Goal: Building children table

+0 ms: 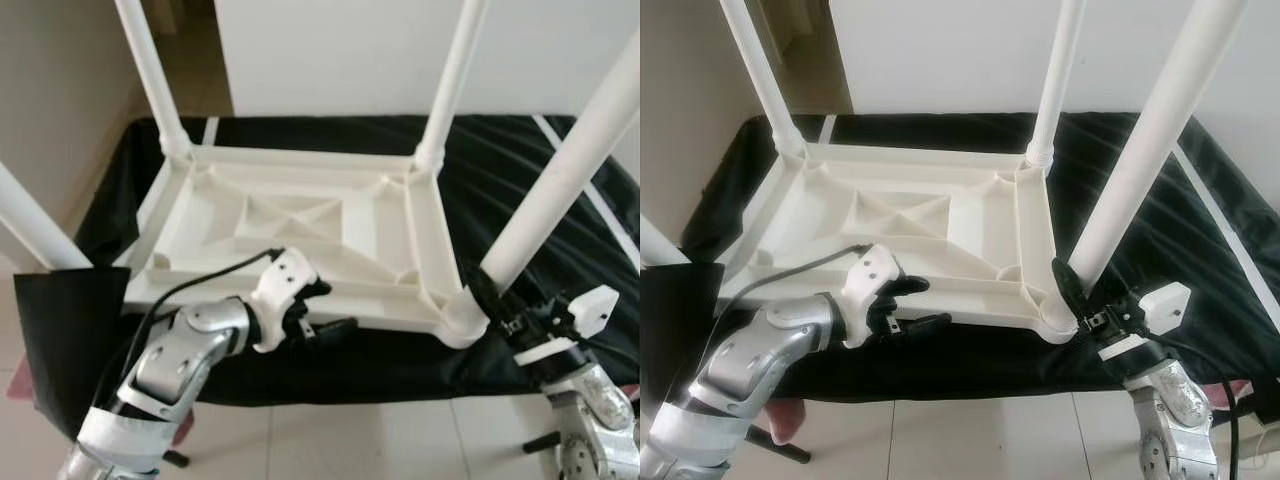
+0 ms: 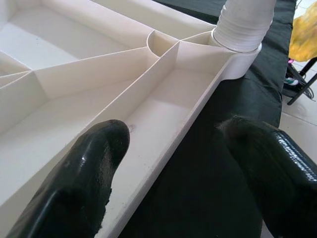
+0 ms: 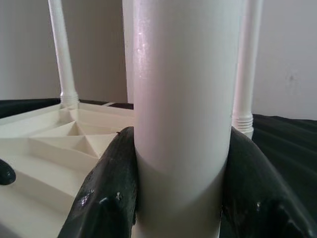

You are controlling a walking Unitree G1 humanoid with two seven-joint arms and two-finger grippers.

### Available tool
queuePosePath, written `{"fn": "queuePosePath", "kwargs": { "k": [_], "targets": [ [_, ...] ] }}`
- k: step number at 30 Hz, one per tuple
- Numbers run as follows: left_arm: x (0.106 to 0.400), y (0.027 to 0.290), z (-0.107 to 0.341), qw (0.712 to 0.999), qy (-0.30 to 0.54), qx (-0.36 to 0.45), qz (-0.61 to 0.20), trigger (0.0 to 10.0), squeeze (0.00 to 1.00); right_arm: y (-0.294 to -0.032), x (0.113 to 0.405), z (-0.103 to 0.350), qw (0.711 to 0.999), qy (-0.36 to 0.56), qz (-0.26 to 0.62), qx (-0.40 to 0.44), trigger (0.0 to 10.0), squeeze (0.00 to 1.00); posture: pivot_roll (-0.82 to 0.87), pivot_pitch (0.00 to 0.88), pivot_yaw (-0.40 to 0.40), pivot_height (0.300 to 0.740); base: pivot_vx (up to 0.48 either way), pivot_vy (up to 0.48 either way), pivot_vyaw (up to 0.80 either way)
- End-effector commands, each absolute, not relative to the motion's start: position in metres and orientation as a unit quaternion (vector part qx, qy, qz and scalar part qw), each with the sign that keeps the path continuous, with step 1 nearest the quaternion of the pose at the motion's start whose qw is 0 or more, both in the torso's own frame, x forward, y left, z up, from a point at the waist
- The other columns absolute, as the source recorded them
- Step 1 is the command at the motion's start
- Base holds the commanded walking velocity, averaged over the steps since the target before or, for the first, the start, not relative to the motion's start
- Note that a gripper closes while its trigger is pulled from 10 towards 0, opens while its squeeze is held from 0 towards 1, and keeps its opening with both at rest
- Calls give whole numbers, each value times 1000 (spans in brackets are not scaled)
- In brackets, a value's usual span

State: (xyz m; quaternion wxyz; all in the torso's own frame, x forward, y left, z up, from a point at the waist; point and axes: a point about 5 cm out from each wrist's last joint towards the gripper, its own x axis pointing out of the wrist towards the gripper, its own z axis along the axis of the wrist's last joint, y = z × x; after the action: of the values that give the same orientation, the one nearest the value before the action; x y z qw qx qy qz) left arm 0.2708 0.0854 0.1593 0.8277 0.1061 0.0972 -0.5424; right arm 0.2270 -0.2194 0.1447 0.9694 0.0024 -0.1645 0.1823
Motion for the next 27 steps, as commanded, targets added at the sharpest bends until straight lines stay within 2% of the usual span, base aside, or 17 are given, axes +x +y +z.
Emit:
{"fn": "queuePosePath", "kwargs": {
  "k": [1,13,15,27],
  "targets": [
    [269,84,158,822,100,104,-550,10000,0,-227,217,95,991,-40,122,26,10000,0,-21,97,51,740,0,0,0],
    [268,80,158,819,98,103,-556,10000,0,-234,223,90,998,-46,43,25,10000,0,-26,85,51,740,0,0,0],
    [266,77,158,816,96,101,-561,10000,0,-241,228,91,998,-53,1,23,10000,0,-32,78,52,740,0,0,0],
    [263,68,158,808,90,93,-574,10000,0,-251,242,93,994,-55,-96,12,10000,0,-39,66,50,740,0,0,0]
  ]
}}
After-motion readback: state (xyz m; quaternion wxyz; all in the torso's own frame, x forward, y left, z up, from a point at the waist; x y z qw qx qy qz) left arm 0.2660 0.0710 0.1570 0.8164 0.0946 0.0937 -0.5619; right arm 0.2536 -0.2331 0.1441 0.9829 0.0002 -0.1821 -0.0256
